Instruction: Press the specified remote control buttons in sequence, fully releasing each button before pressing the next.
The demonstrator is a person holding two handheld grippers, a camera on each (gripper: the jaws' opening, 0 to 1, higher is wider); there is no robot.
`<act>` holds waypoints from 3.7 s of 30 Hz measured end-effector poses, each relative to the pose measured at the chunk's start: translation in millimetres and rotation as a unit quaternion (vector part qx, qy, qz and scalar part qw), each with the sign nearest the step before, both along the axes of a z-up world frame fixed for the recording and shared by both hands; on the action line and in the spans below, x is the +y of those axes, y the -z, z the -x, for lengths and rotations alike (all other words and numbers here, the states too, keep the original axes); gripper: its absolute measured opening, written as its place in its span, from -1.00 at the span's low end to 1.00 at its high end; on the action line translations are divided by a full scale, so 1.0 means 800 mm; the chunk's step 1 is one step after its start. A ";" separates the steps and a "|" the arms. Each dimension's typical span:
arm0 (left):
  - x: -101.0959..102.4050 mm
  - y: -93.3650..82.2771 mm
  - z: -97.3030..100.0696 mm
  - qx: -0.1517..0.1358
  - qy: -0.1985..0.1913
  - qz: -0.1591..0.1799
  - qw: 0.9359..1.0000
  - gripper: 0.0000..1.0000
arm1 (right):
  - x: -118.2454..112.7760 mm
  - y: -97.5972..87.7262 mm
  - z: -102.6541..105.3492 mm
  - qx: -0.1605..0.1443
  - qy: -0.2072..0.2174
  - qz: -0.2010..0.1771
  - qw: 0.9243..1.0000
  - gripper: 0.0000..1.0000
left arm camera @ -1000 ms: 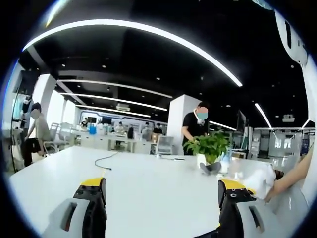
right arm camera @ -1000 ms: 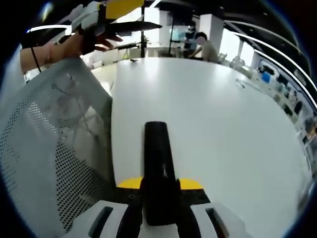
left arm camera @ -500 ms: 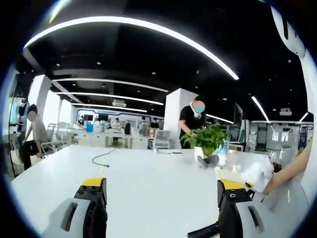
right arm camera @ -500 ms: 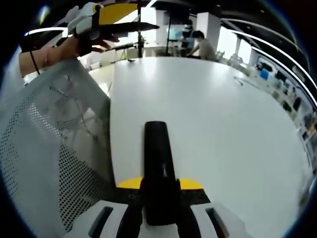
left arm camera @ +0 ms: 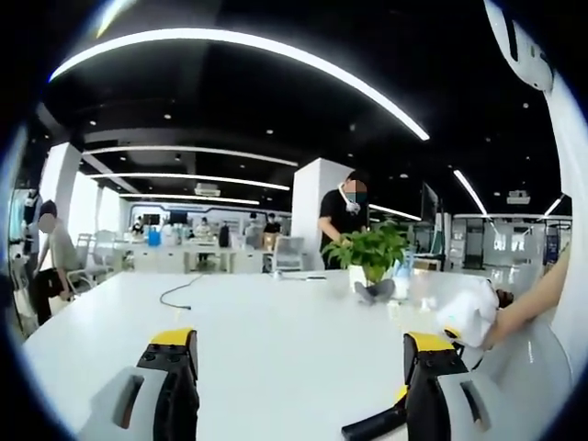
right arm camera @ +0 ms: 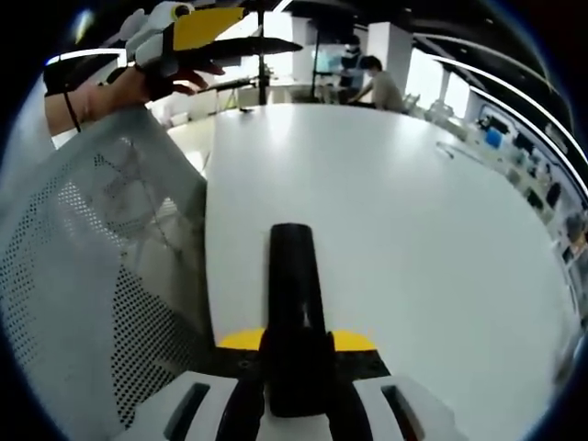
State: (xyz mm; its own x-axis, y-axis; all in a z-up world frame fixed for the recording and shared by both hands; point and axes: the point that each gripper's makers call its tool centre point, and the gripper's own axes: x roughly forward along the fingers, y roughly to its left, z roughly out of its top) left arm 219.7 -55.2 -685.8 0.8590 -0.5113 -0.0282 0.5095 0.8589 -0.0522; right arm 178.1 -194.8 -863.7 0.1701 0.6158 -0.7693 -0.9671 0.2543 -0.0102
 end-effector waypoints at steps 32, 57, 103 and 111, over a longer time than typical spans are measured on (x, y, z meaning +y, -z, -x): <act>-0.006 0.008 0.003 0.020 0.027 0.005 0.999 0.89 | -0.002 0.000 -0.008 0.010 -0.023 0.016 1.000 -0.57; -0.002 0.012 0.002 0.022 0.021 -0.003 1.000 0.82 | -0.002 0.001 -0.042 0.007 -0.033 0.035 0.999 -0.57; -0.005 0.019 0.002 0.037 0.026 -0.009 0.999 0.81 | -0.002 0.001 -0.086 0.008 -0.054 0.052 0.997 -0.57; -0.006 0.019 0.002 0.039 0.027 -0.010 0.999 0.81 | -0.003 0.001 -0.093 0.009 -0.057 0.055 0.997 -0.57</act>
